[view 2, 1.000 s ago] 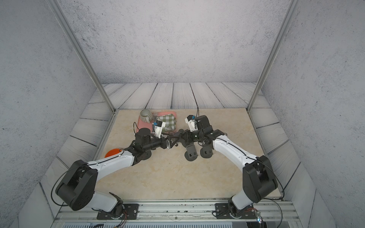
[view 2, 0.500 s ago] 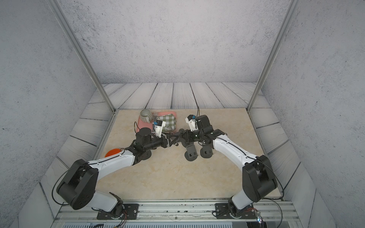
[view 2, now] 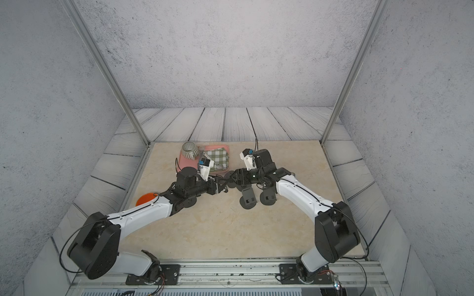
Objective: Open the phone stand
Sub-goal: Open the phone stand, then place the phone stand at the center of the board.
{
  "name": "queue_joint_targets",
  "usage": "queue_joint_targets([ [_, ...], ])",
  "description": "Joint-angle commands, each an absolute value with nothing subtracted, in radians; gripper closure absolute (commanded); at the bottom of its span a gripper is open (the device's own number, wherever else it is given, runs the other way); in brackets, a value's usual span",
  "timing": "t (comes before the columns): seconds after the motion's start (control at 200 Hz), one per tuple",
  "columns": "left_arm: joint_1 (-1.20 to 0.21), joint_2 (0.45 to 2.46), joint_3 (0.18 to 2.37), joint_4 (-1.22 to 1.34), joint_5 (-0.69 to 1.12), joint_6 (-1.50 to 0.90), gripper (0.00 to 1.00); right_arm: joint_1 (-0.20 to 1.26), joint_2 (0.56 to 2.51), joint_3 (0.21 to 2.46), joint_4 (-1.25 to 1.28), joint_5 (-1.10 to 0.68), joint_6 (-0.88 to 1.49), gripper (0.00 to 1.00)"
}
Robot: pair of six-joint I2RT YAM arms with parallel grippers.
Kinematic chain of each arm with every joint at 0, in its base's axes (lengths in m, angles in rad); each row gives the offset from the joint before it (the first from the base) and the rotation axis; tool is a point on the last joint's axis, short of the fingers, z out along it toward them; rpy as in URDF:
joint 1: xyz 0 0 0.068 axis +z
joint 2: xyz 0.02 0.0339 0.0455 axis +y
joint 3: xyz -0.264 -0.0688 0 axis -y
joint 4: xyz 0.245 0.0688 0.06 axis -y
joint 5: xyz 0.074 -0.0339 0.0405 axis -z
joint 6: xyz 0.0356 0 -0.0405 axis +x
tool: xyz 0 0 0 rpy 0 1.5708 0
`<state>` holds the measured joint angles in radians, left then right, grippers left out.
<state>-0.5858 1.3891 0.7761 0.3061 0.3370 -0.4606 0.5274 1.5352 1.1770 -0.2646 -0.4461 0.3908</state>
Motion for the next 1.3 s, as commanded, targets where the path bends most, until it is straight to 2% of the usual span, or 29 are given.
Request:
queue_joint_targets([
  [0.0, -0.591, 1.324, 0.796, 0.19, 0.236, -0.403, 0.52, 0.532, 1.517, 1.2, -0.278, -0.429, 0.378, 0.09],
  [0.08, -0.591, 1.299, 0.809, 0.116, 0.192, -0.381, 0.53, 0.531, 1.516, 1.193, -0.276, -0.423, 0.375, 0.06],
  [0.365, -0.591, 1.301, 0.933, -0.15, -0.028, -0.371, 0.55, 0.533, 1.504, 1.172, -0.268, -0.413, 0.374, 0.04],
  [0.921, -0.579, 1.677, 1.357, -0.612, -0.309, -0.486, 0.55, 0.531, 1.471, 1.146, -0.288, -0.388, 0.356, 0.04],
  [1.086, -0.575, 1.746, 1.394, -0.656, -0.342, -0.51, 0.55, 0.531, 1.463, 1.146, -0.293, -0.382, 0.35, 0.03],
  [1.296, -0.547, 1.804, 1.403, -0.655, -0.263, -0.523, 0.55, 0.531, 1.459, 1.146, -0.298, -0.376, 0.349, 0.03],
])
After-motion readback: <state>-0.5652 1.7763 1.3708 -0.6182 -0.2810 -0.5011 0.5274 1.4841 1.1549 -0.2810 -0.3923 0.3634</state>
